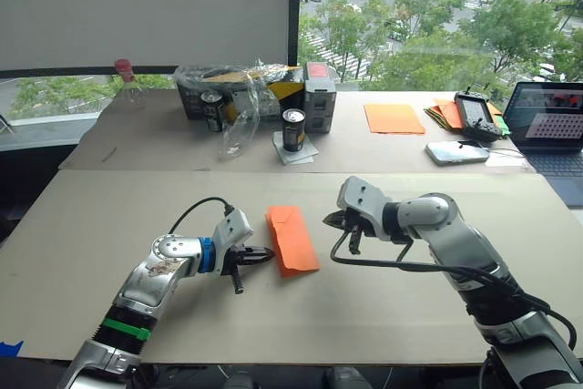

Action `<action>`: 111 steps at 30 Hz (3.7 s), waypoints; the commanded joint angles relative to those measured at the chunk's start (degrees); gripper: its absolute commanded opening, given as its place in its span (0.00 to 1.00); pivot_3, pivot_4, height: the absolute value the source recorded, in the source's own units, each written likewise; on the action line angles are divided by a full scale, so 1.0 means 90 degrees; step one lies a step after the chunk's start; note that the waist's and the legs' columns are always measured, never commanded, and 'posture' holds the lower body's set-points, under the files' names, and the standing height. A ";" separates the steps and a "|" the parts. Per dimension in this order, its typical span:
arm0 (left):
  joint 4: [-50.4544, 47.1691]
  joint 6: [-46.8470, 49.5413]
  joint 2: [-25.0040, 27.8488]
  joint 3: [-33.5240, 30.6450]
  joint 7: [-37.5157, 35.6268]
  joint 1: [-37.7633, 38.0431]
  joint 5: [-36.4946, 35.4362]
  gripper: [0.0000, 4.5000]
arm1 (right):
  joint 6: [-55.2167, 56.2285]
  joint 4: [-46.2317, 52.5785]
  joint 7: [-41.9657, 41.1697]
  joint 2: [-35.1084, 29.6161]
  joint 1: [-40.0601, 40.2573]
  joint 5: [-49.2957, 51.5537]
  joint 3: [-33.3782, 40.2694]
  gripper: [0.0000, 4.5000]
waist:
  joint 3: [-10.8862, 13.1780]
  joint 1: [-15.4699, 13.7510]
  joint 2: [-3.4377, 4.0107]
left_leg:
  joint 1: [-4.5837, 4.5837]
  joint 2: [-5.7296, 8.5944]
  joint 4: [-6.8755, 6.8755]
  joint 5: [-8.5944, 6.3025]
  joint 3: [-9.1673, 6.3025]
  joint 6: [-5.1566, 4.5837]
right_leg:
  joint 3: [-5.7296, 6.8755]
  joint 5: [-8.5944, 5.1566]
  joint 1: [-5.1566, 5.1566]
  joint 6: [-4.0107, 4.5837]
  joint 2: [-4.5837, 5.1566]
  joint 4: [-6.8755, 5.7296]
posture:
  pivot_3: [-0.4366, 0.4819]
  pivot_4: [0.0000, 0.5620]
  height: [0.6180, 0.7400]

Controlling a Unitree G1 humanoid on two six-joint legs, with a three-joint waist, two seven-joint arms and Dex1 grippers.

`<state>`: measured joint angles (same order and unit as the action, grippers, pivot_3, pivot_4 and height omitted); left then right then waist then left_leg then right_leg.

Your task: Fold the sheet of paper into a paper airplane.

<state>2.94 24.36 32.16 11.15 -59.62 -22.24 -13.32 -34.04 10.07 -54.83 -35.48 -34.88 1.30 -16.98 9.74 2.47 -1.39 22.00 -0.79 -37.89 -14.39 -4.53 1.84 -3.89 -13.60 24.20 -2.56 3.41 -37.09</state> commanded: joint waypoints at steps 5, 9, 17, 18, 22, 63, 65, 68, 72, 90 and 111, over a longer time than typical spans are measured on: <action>0.0016 0.0214 0.0095 -0.0478 0.0021 -0.0212 -0.0307 0.00 | -0.0195 0.0435 0.0033 -0.0333 0.0213 0.0115 0.0266 0.01 | 0.0001 0.0006 -0.0001 | 0.0000 -0.0001 0.0000 0.0000 0.0000 0.0000 | 0.0000 0.0000 0.0001 0.0000 -0.0001 -0.0001 | 0.48 0.27 0.93; 0.0024 0.0268 -0.0014 -0.0473 0.0014 -0.0270 -0.0395 0.00 | -0.0207 0.0440 0.0063 -0.0427 0.0275 0.0091 0.0262 0.01 | 0.0001 -0.0001 -0.0001 | 0.0001 0.0000 0.0000 0.0000 0.0001 0.0000 | 0.0000 0.0000 0.0002 0.0000 0.0000 0.0000 | 0.48 0.27 0.93; 0.0371 0.0066 -0.0500 -0.0166 0.0072 -0.0614 -0.0235 0.00 | -0.0292 0.0455 0.0135 -0.0508 0.0313 0.0057 0.0266 0.01 | 0.0001 -0.0006 -0.0002 | 0.0002 0.0001 -0.0001 0.0000 0.0000 0.0000 | 0.0000 0.0000 0.0001 0.0000 0.0000 0.0000 | 0.48 0.27 0.93; 0.0456 0.0038 -0.0594 -0.0145 0.0110 -0.0703 -0.0226 0.00 | -0.0324 0.0468 0.0149 -0.0531 0.0339 0.0052 0.0277 0.01 | 0.0001 -0.0006 -0.0002 | 0.0002 0.0001 -0.0001 0.0000 0.0000 0.0000 | 0.0000 0.0000 0.0001 0.0000 0.0000 0.0000 | 0.48 0.27 0.93; 0.0723 -0.0044 -0.0894 -0.0092 0.0193 -0.0974 -0.0190 0.00 | -0.0559 0.0688 0.0174 -0.0733 0.0541 0.0057 0.0331 0.01 | 0.0002 -0.0015 -0.0003 | 0.0003 0.0002 -0.0003 0.0000 0.0001 0.0000 | 0.0000 0.0000 0.0001 0.0000 0.0000 -0.0001 | 0.48 0.27 0.93; 0.0474 0.0139 -0.1898 0.0223 0.1568 -0.0321 0.0603 0.00 | -0.0084 -0.1004 0.1949 0.0656 0.0267 0.0283 0.0747 0.57 | -0.0007 0.0004 -0.0005 | -0.0015 0.0002 -0.0011 0.0001 0.0004 -0.0002 | -0.0009 0.0005 -0.0011 0.0005 -0.0001 -0.0012 | 0.48 0.27 0.93; 0.0426 0.0226 -0.1953 0.0273 0.1737 -0.0259 0.0650 0.00 | 0.0162 -0.1453 0.1917 0.0848 0.0084 0.0389 0.0831 0.57 | -0.0007 -0.0024 -0.0004 | -0.0015 0.0002 -0.0012 0.0001 0.0003 -0.0002 | -0.0006 0.0005 -0.0016 0.0005 -0.0001 -0.0009 | 0.48 0.27 0.93; 0.0362 0.0306 -0.2034 0.0323 0.1921 -0.0197 0.0680 0.00 | 0.0309 -0.2225 0.1840 0.1127 -0.0270 0.0584 0.1023 0.57 | -0.0008 -0.0013 -0.0004 | -0.0016 0.0002 -0.0011 0.0001 0.0003 -0.0002 | -0.0008 0.0006 -0.0016 0.0005 -0.0001 -0.0009 | 0.48 0.27 0.93; 0.0327 0.0379 -0.2087 0.0334 0.2173 -0.0212 0.0721 0.00 | 0.0173 -0.3141 0.1758 0.1509 -0.0662 0.0940 0.1349 0.57 | -0.0008 -0.0015 -0.0003 | -0.0017 0.0002 -0.0012 0.0002 0.0003 -0.0001 | -0.0007 0.0008 -0.0017 0.0007 0.0000 -0.0011 | 0.48 0.27 0.93; 0.0640 0.0836 -0.2376 0.0977 0.2395 -0.0622 0.1002 0.00 | 0.0090 -0.3952 0.1285 0.1693 -0.1045 0.1119 0.1393 0.57 | -0.0012 -0.0019 0.0003 | -0.0017 0.0005 -0.0012 0.0001 0.0003 -0.0001 | -0.0007 0.0008 -0.0019 0.0007 0.0001 -0.0011 | 0.48 0.27 0.93; 0.0622 0.0895 -0.2279 0.0954 0.2485 -0.0555 0.0990 0.00 | 0.3185 -0.2785 0.0292 0.0893 -0.0463 -0.0153 0.0308 0.01 | -0.0015 0.0003 0.0007 | -0.0021 0.0003 -0.0011 0.0001 0.0003 -0.0001 | -0.0007 0.0008 -0.0020 0.0006 -0.0001 -0.0011 | 0.48 0.27 0.93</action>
<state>6.31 30.55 11.05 18.43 -37.47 -28.49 -5.82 -12.33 -17.91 -52.46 -26.34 -39.14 2.41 -13.10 9.61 2.50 -1.33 21.81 -0.76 -38.00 -14.37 -4.50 1.83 -3.96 -13.52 24.02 -2.51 3.41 -37.19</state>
